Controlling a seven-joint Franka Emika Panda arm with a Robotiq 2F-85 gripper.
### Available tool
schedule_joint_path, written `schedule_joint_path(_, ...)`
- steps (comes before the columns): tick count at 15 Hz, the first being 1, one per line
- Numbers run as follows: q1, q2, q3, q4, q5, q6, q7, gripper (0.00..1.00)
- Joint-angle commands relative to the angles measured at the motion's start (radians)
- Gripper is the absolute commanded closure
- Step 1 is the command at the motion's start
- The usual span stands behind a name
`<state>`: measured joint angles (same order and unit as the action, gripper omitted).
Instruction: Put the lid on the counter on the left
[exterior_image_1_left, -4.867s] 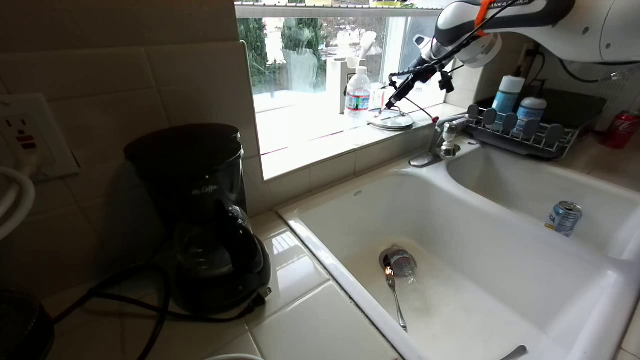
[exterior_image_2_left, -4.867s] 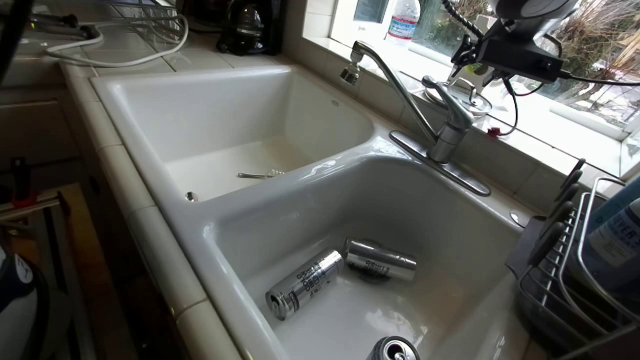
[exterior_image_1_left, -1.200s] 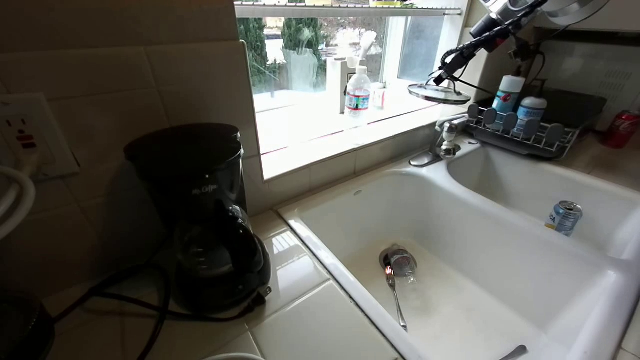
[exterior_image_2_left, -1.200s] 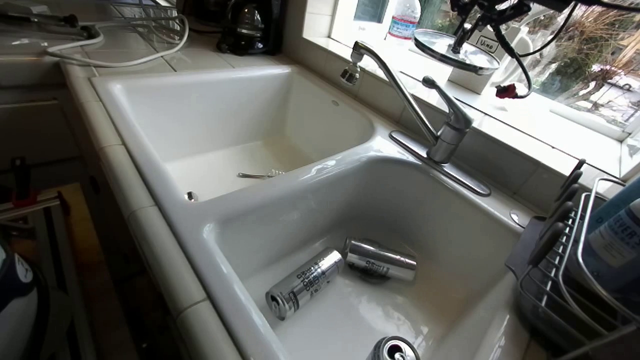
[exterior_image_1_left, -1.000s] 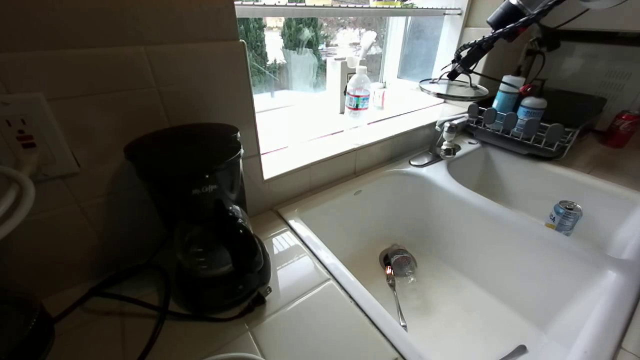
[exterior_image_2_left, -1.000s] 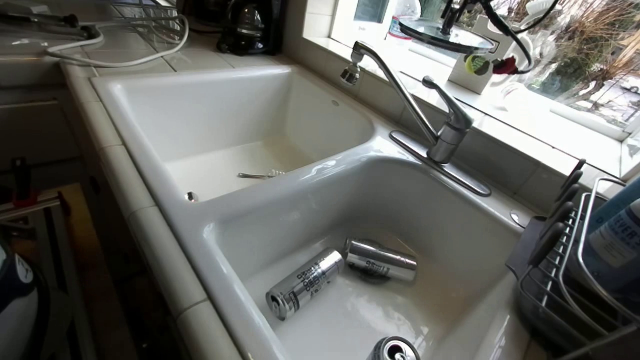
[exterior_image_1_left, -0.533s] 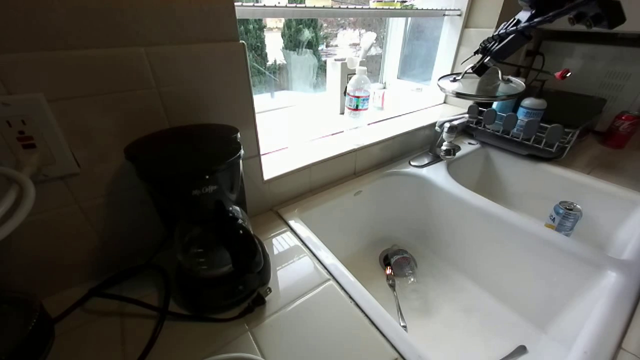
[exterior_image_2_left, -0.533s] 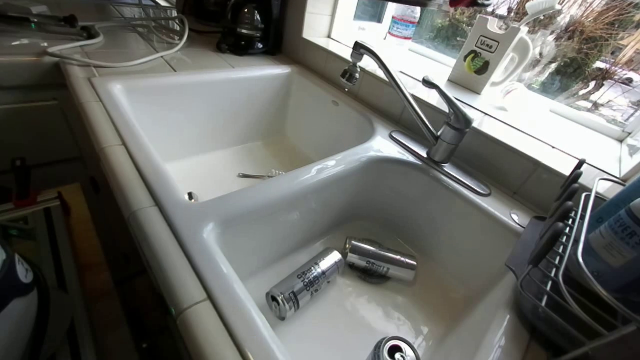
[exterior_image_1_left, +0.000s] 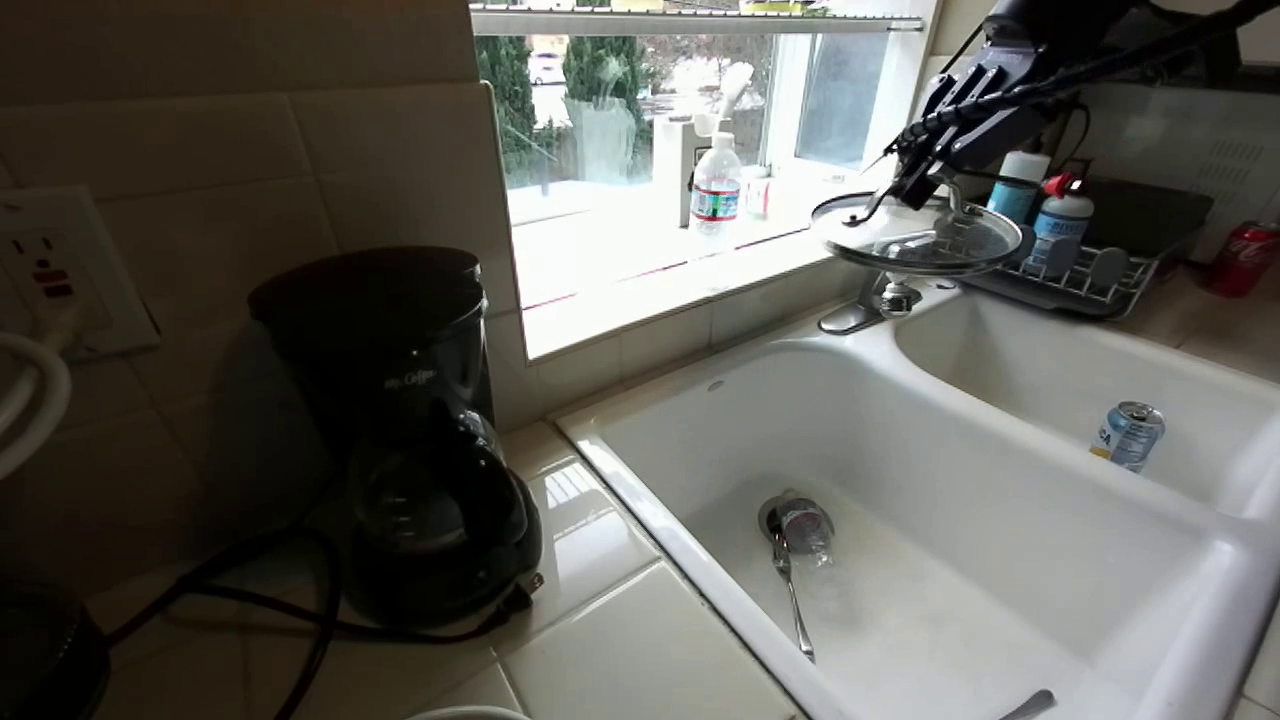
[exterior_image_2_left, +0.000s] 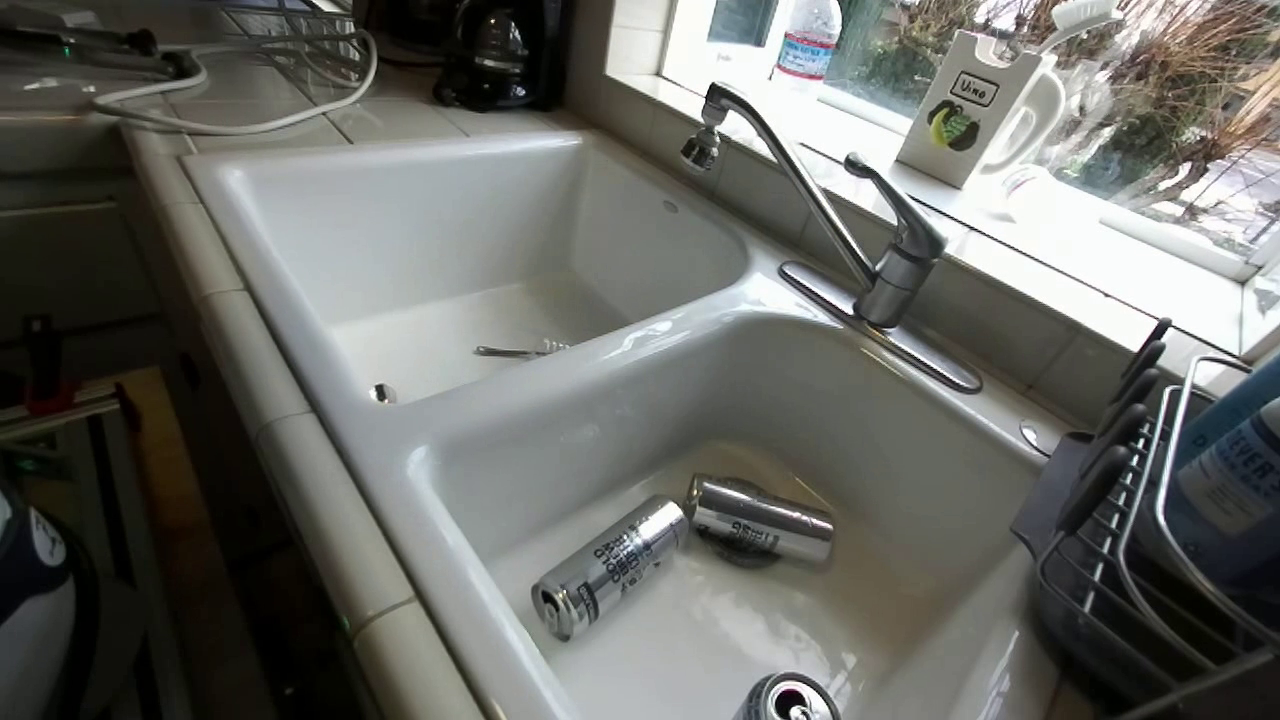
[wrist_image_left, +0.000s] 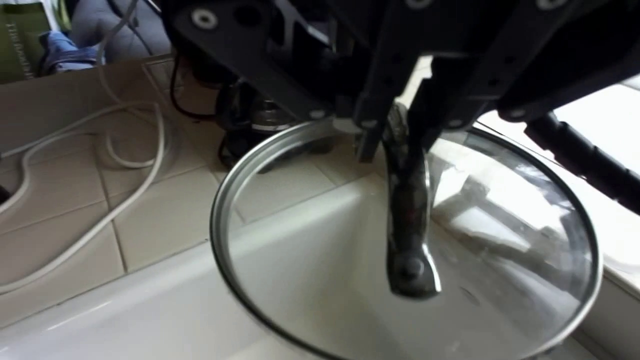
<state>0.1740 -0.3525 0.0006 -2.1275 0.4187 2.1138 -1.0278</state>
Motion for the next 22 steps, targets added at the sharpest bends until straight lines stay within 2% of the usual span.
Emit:
schedule_joint_path(1,0.081,0.000,0.003,-0.025,0.090,-0.014,-0.092,0.95)
schedule_joint_path(6,0.143,0.026,0.047,-0.051,0.146,-0.039,-0.160,0.95)
schedule_joint_path(9,0.132,0.037,0.069,-0.053,0.122,-0.030,-0.134,0.95)
schedule_joint_path(10,0.134,0.044,0.076,-0.053,0.121,-0.030,-0.134,0.81)
schedule_joint_path(15,0.126,0.048,0.075,-0.053,0.120,-0.029,-0.134,0.81)
schedule_joint_path(16,0.126,0.048,0.075,-0.053,0.120,-0.029,-0.134,0.95)
schedule_joint_path(22,0.171,0.219,0.139,0.074,0.128,0.000,-0.281,0.95)
